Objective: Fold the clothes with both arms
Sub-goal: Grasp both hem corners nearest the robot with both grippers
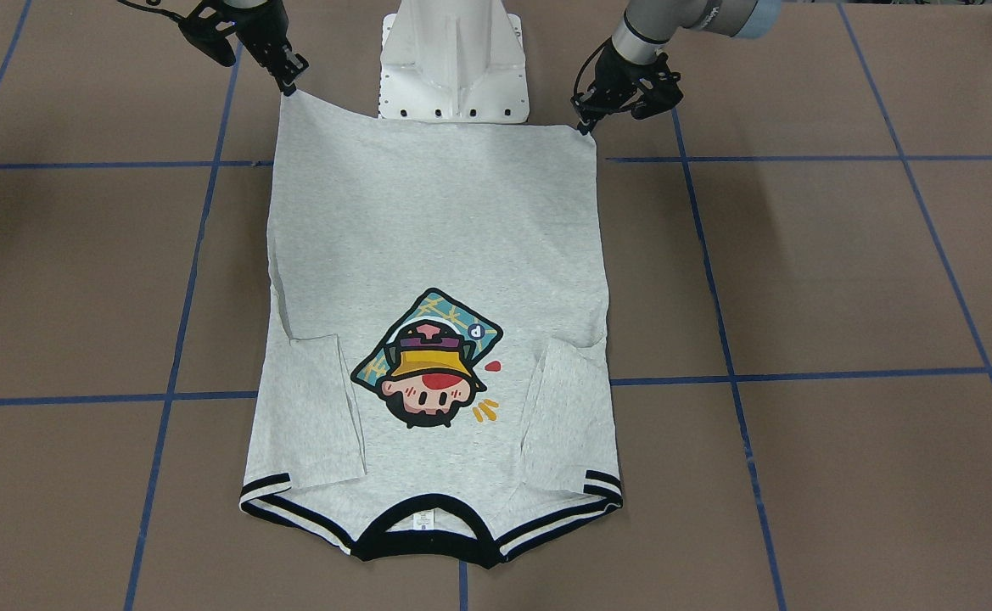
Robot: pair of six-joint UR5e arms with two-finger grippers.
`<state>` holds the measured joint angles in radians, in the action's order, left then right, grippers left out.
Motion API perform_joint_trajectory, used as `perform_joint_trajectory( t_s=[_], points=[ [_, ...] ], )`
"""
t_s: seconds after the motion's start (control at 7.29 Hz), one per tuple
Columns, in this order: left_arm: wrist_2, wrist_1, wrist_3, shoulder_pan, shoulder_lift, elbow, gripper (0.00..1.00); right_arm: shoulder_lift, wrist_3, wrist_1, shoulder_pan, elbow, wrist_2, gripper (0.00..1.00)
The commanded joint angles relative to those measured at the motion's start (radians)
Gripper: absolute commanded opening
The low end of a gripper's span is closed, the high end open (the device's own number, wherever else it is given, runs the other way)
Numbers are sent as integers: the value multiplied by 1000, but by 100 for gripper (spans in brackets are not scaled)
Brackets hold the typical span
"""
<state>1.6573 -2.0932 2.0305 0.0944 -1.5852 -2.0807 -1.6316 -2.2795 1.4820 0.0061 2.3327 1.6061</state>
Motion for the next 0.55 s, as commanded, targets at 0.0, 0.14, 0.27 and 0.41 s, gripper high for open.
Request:
perform_joint_trajectory(
  t_s=[0.0, 0.14, 0.27, 0.41],
  points=[
    [33, 36, -1, 8, 4, -153, 0, -1, 0, 1, 26, 43, 0, 0],
    [56, 44, -9, 37, -13, -180, 0, 1, 2, 1, 108, 54, 0, 0],
    [62, 44, -65, 168, -56, -168, 0, 4, 27, 1, 189, 34, 2, 0],
    [114, 56, -176, 340, -165, -123, 0, 97, 146, 4, 292, -13, 5, 0]
  ],
)
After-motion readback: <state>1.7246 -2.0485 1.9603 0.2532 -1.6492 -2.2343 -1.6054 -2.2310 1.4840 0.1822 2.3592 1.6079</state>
